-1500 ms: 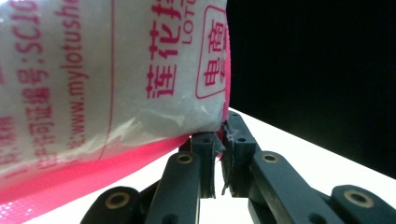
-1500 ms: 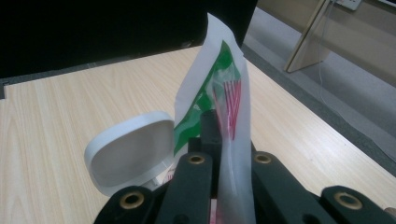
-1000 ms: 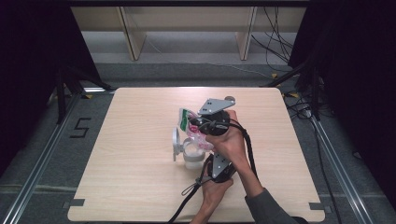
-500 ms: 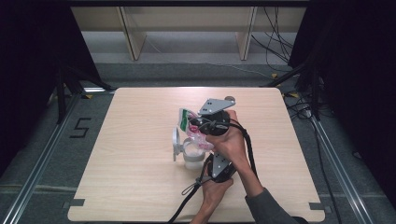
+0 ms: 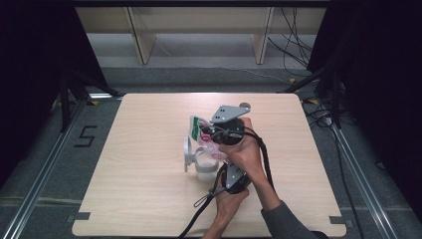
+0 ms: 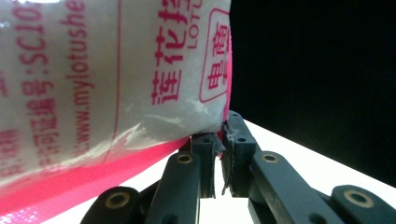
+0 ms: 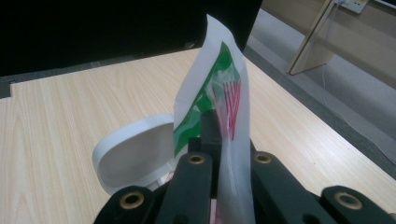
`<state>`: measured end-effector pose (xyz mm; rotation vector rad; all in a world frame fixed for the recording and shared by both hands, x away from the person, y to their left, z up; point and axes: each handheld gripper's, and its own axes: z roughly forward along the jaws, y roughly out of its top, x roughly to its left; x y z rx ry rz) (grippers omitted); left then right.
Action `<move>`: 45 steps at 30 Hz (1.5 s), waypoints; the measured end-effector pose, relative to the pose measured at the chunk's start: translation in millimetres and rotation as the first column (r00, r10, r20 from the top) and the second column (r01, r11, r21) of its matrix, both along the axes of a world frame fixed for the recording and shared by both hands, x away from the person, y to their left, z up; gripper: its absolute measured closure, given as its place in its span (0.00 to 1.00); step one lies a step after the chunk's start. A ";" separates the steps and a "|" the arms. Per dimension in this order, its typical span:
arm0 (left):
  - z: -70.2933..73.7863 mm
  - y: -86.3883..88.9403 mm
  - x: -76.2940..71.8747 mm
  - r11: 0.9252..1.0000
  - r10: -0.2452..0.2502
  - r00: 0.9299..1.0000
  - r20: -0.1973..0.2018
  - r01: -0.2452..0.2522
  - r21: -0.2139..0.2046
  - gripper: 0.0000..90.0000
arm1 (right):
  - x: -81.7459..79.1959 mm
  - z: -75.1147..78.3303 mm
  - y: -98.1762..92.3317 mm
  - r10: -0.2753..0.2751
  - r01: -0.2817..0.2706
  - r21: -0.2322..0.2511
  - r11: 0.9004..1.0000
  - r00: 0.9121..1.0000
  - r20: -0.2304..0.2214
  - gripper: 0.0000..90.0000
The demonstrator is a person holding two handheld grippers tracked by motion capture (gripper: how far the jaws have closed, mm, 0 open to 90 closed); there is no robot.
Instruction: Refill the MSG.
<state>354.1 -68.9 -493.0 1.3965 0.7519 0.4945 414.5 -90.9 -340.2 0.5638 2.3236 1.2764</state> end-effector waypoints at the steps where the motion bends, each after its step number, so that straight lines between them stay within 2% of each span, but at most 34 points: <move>1: 0.1 -0.1 0.2 1.000 0.000 1.000 -0.001 0.000 -0.002 0.93 | -0.1 -0.4 0.6 0.006 -0.006 0.006 1.000 1.000 -0.011 1.00; 7: 0.1 -0.2 0.1 1.000 -0.002 1.000 -0.001 0.002 -0.001 0.93 | 0.3 -0.1 -0.3 0.011 -0.011 0.005 1.000 1.000 -0.015 1.00; 8: 0.1 -0.3 0.0 1.000 0.000 1.000 0.000 0.000 0.000 0.93 | -0.1 0.8 -0.9 0.017 -0.017 0.002 1.000 0.999 -0.030 1.00; 14: -0.1 1.2 -0.7 1.000 -0.010 1.000 0.001 0.010 0.005 0.93 | -0.5 0.7 -0.4 0.018 -0.018 0.009 1.000 1.000 -0.025 1.00; 15: -0.1 1.5 -0.7 1.000 -0.010 1.000 0.002 0.010 0.007 0.93 | -0.7 1.1 -0.6 0.028 -0.028 0.003 1.000 0.999 -0.042 1.00; 19: -0.2 1.7 -0.6 1.000 -0.009 1.000 0.008 0.009 0.010 0.93 | -1.8 0.3 0.7 0.016 -0.016 0.012 1.000 0.999 -0.048 1.00; 21: -0.3 1.3 -0.8 1.000 -0.010 1.000 0.007 0.010 0.008 0.93 | -0.4 0.2 1.0 0.029 -0.029 0.002 1.000 0.999 -0.031 1.00; 23: -0.2 1.2 -0.9 1.000 -0.011 1.000 0.007 0.011 0.008 0.93 | -1.5 -0.2 1.4 0.017 -0.017 0.004 1.000 0.999 -0.046 1.00; 29: 0.0 1.0 -1.1 1.000 -0.011 1.000 0.005 0.011 0.008 0.93 | -1.4 -0.6 2.6 0.023 -0.023 -0.003 1.000 0.998 -0.051 1.00; 31: -0.2 1.1 -1.0 1.000 -0.011 1.000 0.006 0.011 0.008 0.93 | -1.2 0.2 2.2 0.025 -0.026 -0.011 1.000 0.997 -0.067 1.00; 34: -0.7 0.0 -0.9 1.000 0.000 1.000 0.010 0.000 0.006 0.93 | -0.2 -1.3 3.2 0.030 -0.031 -0.016 0.999 0.998 -0.048 1.00; 37: -0.9 -0.3 -0.9 1.000 -0.001 1.000 0.008 0.001 0.005 0.93 | -0.6 -1.8 3.5 0.024 -0.024 -0.012 1.000 0.998 -0.061 1.00; 45: -0.5 -0.4 -1.2 1.000 -0.001 1.000 0.009 0.001 0.007 0.93 | -0.8 -1.9 3.5 0.024 -0.025 -0.015 1.000 0.998 -0.060 1.00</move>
